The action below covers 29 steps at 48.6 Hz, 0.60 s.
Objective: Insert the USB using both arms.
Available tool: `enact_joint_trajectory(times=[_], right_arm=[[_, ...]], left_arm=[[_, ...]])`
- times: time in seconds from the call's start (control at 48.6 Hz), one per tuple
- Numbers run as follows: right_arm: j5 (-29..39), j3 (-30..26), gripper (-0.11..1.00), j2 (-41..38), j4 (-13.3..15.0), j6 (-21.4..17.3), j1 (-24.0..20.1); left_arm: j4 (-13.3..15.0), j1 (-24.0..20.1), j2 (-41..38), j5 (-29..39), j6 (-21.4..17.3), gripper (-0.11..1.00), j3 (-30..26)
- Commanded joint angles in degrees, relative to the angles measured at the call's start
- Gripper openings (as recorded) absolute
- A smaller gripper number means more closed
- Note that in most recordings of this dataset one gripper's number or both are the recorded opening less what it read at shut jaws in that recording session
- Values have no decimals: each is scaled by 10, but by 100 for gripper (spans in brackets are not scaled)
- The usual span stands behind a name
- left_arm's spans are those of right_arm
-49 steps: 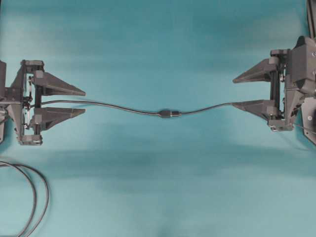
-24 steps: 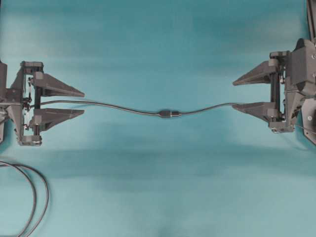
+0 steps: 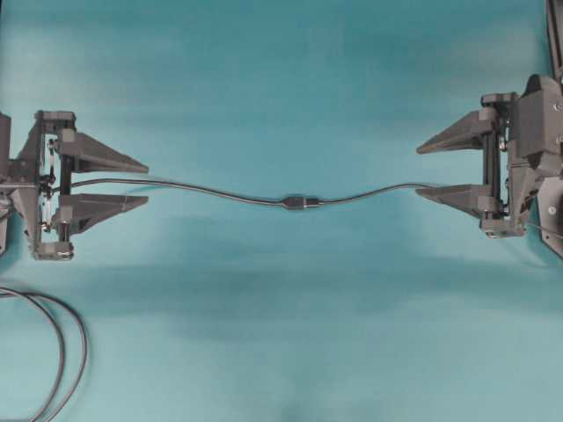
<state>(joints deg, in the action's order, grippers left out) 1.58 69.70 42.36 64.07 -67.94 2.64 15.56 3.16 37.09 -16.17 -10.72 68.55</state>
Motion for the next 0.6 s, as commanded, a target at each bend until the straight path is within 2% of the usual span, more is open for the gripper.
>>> enact_joint_trajectory(times=[0.0, 0.576], right_arm=[[-4, -7, 72, -1, 0, 1, 1], [7, -5, 72, -1, 0, 25, 1]], left_arm=[[-1, 4, 0, -5, -2, 66, -4], [0, 9, 29, 4, -5, 66, 16]])
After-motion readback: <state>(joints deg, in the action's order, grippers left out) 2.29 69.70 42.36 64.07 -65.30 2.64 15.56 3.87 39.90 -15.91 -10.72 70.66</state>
